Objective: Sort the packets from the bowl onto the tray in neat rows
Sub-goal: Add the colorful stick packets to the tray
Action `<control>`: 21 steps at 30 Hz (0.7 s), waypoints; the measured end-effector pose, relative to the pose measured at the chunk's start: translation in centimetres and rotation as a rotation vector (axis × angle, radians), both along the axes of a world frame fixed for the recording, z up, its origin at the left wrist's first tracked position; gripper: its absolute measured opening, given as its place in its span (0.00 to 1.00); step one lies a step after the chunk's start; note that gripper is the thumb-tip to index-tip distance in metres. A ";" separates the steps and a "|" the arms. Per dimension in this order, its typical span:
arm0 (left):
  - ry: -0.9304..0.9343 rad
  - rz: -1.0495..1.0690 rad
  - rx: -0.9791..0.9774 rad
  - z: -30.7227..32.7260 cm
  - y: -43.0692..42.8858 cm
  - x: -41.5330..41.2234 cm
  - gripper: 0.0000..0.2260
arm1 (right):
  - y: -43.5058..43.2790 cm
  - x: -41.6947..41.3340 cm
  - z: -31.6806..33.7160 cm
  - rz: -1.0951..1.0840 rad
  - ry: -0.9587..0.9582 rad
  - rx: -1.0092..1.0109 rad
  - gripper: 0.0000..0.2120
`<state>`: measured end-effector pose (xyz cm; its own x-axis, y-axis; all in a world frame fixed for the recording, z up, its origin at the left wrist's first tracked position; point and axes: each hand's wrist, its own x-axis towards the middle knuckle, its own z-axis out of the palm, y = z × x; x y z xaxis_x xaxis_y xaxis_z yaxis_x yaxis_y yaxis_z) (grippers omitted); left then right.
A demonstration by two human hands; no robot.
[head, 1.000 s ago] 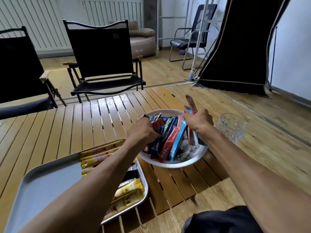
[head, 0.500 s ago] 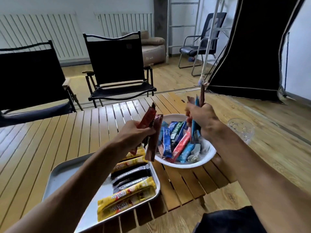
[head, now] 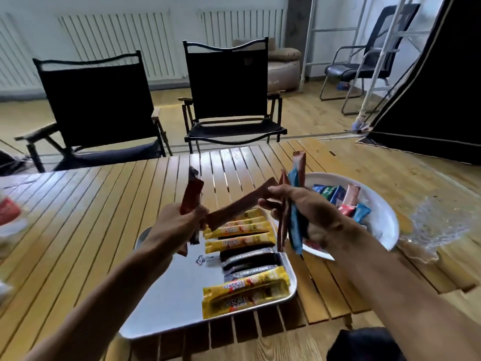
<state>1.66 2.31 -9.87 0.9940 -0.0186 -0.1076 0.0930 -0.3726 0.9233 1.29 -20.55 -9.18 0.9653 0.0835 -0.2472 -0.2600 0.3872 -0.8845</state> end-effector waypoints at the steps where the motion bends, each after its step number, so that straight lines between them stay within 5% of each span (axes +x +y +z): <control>1: 0.039 0.006 -0.040 -0.3 0.5 -0.1 0.12 | 0.2 0.0 0.2 0.015 -0.002 0.006 0.03; 6: 0.300 -0.106 -0.319 -0.7 1.4 -0.5 0.12 | 0.7 -0.7 -1.0 0.114 -0.071 -0.058 0.14; 11: 0.189 -0.050 -0.310 -2.1 1.0 -0.7 0.07 | 1.6 -0.2 -2.2 0.190 -0.106 -0.224 0.12; 15: 0.254 -0.004 -0.516 -3.2 0.8 -0.3 0.12 | 1.6 0.5 -2.6 0.232 -0.176 -0.381 0.14; 21: 0.217 0.038 -0.541 -3.8 0.9 0.5 0.09 | 0.8 0.0 -2.4 0.332 -0.297 -0.545 0.25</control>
